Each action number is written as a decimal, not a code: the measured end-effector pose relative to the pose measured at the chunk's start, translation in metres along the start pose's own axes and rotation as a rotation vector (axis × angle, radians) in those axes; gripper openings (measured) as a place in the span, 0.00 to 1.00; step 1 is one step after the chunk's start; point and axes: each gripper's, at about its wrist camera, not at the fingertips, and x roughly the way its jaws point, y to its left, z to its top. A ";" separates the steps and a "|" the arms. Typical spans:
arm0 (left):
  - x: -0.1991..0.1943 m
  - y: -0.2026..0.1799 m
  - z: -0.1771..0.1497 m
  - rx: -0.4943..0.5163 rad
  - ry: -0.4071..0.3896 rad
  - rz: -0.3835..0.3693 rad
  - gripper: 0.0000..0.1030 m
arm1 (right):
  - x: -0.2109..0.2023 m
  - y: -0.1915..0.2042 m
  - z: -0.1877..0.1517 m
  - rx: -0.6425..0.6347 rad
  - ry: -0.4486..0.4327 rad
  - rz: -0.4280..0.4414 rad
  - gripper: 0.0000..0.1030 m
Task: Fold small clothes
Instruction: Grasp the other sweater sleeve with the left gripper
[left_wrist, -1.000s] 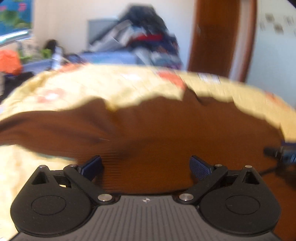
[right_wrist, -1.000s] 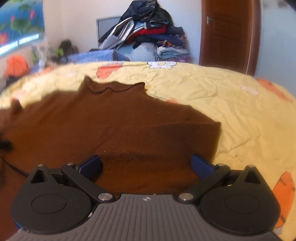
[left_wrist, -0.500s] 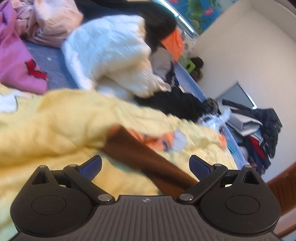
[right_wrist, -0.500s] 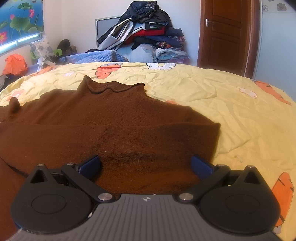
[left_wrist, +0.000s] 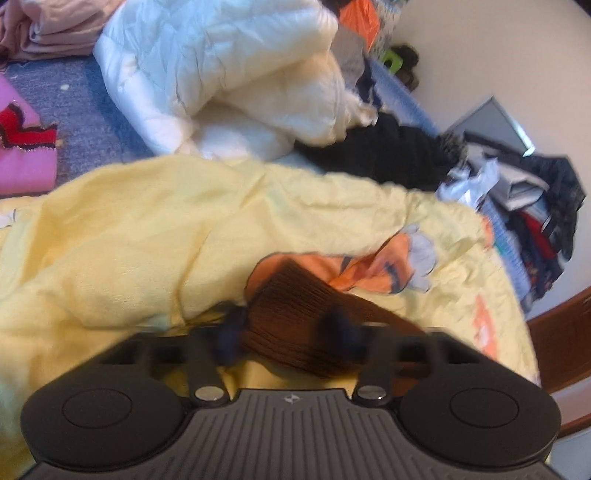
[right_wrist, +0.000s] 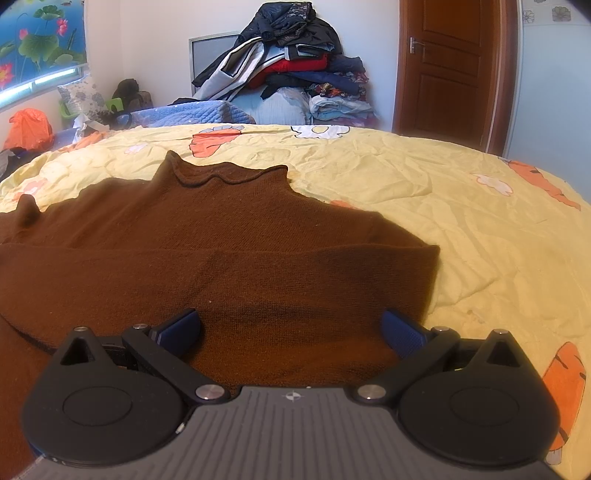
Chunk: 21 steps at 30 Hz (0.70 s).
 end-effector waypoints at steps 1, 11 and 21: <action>0.000 0.000 0.000 0.005 -0.002 0.013 0.22 | 0.000 0.000 0.000 0.000 0.000 0.000 1.00; -0.085 -0.072 -0.028 0.139 -0.196 -0.102 0.06 | 0.000 -0.002 0.001 0.016 -0.007 0.008 1.00; -0.137 -0.273 -0.264 0.610 0.262 -0.788 0.58 | -0.002 -0.001 0.000 0.025 -0.012 0.010 1.00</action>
